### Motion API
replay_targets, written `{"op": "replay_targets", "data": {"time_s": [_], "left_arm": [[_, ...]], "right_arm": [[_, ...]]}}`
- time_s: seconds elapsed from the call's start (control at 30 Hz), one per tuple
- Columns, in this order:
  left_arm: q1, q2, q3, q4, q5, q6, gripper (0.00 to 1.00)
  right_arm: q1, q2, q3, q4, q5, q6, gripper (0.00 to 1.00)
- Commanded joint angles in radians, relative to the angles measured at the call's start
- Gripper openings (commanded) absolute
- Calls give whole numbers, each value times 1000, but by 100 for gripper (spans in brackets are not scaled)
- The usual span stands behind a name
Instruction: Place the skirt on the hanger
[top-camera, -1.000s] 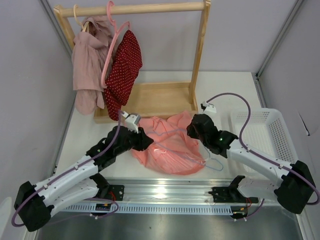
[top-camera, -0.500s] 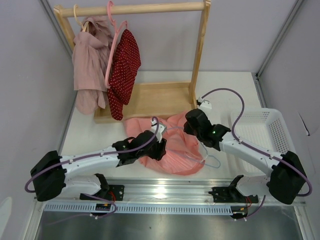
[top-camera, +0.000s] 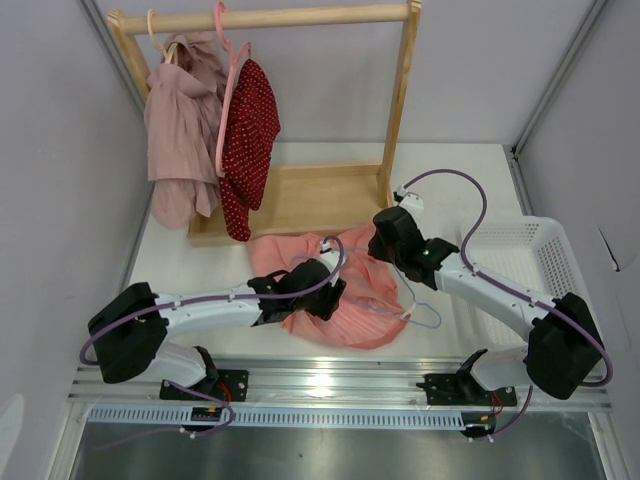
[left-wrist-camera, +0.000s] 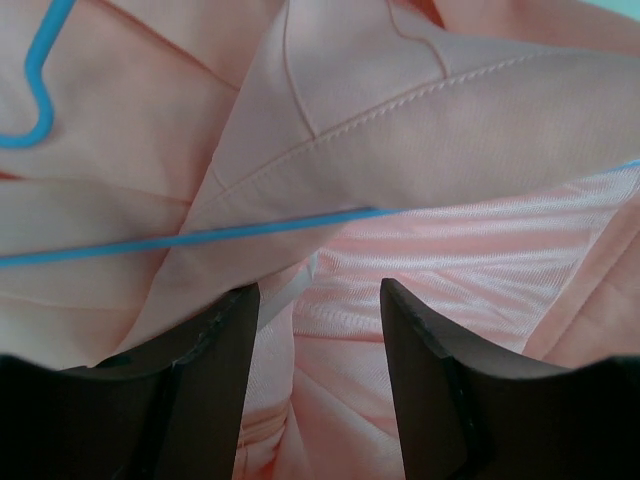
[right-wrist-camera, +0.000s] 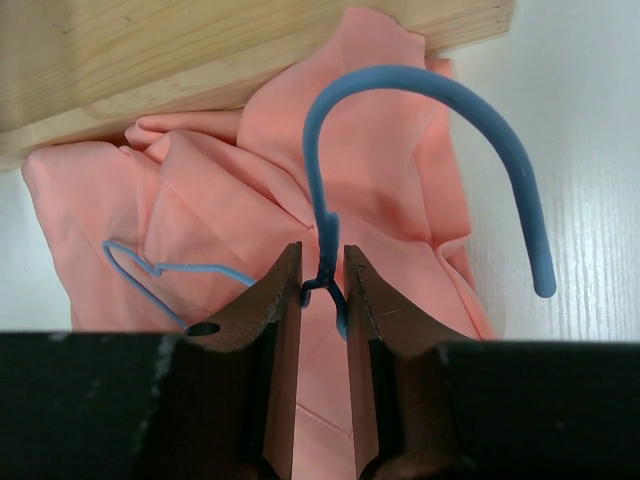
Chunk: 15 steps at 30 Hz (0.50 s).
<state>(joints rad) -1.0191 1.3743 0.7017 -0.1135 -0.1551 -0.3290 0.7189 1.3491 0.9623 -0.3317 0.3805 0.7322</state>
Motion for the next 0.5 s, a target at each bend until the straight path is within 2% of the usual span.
{"op": "replay_targets", "data": {"time_s": [0.0, 0.47], "left_arm": [[-7, 41, 67, 46, -9, 54, 57], [-7, 89, 111, 17, 31, 45, 52]], "right_arm": [[-9, 13, 49, 31, -2, -22, 0], [-33, 36, 44, 51, -28, -30, 0]]}}
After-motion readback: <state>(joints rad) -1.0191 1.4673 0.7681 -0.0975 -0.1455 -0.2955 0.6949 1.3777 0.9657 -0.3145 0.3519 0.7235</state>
